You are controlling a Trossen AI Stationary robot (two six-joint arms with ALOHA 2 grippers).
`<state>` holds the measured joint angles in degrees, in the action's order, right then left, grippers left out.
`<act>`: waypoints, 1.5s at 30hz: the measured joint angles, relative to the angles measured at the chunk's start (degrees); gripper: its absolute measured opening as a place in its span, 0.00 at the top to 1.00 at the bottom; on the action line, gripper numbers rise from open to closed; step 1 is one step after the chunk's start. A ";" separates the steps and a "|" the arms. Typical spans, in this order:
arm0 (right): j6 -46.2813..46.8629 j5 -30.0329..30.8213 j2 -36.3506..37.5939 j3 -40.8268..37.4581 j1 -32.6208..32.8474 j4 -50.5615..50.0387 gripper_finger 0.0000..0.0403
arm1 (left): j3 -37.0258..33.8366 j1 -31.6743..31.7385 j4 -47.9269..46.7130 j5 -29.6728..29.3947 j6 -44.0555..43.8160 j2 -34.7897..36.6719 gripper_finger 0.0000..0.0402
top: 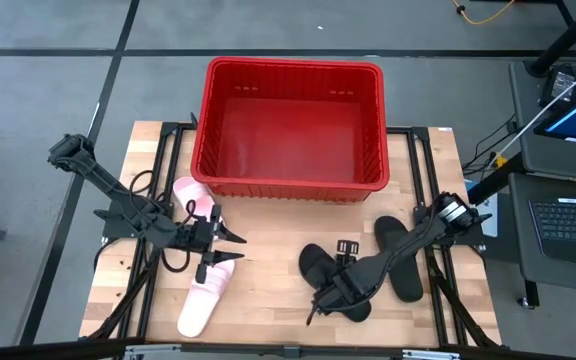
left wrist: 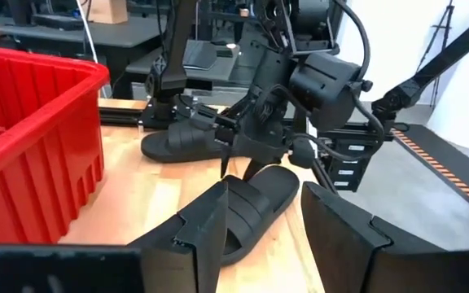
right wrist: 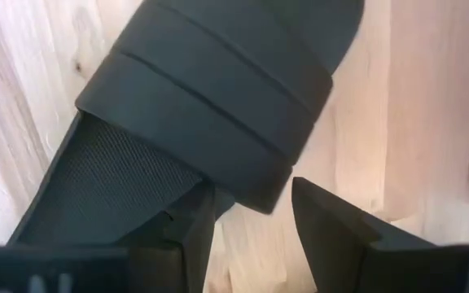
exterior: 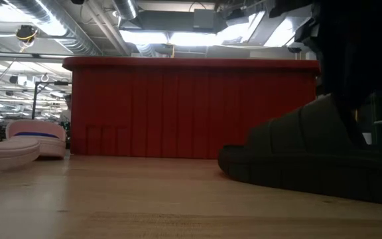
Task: Pick and place slides into bin
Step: Put the left black slide into the red bin
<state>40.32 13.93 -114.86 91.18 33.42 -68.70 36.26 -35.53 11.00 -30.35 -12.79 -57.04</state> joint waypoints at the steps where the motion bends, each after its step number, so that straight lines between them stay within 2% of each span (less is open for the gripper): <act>1: -0.17 0.00 -0.03 -0.02 0.01 0.64 0.59 | 0.01 0.00 0.00 -0.01 -0.01 0.00 0.62; 11: -0.66 -0.04 0.01 -0.71 0.54 3.78 0.59 | -0.01 0.00 -0.02 0.05 0.01 0.00 0.62; 18: -1.93 0.99 0.32 -5.12 1.13 7.83 0.59 | -0.01 0.00 -0.04 1.74 0.00 0.02 0.62; 28: -1.87 2.68 0.32 -4.96 1.08 7.51 0.60 | -0.01 0.00 -0.04 1.73 0.01 0.02 0.62; 32: -1.68 3.07 0.30 -4.98 1.06 7.51 0.69 | -0.01 0.00 -0.04 1.39 0.55 0.04 0.63; 37: -1.39 3.55 0.30 -4.98 0.81 7.60 0.94 | 0.01 0.00 -0.04 1.38 1.06 0.03 0.65; 38: -0.82 3.37 0.30 -4.98 0.65 7.62 0.96 | -0.01 0.00 -0.04 1.38 1.06 0.03 0.65; 45: 2.98 0.79 0.44 -5.02 -0.82 8.75 0.99 | -0.01 0.00 0.29 1.34 1.14 0.04 0.69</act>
<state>43.30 14.72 -114.42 86.16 32.60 -59.94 36.25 -35.53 11.30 -29.02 -11.64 -57.00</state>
